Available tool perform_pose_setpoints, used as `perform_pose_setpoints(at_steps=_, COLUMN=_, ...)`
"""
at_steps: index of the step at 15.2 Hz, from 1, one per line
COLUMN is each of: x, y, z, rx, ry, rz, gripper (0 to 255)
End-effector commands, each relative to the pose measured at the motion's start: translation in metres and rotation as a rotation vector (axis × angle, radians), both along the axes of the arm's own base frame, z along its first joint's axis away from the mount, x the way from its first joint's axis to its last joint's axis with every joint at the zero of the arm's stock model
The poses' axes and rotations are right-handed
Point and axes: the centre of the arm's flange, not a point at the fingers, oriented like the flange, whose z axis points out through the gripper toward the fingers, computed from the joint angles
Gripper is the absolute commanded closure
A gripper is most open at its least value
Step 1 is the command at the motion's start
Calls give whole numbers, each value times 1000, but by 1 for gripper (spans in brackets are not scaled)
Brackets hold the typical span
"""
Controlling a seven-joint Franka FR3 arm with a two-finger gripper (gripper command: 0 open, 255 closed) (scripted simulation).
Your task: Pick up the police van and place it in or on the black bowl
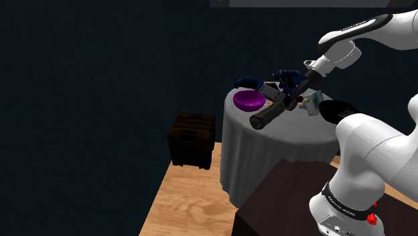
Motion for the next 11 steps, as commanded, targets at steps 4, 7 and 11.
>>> perform_pose_setpoints(at_steps=4, x=8, y=12, z=-19, rx=0, ry=0, rz=1, gripper=0)
perform_pose_setpoints(at_steps=7, x=8, y=12, z=-19, rx=0, ry=0, rz=1, gripper=0)
perform_pose_setpoints(at_steps=11, x=8, y=12, z=-19, rx=0, ry=0, rz=1, gripper=0)
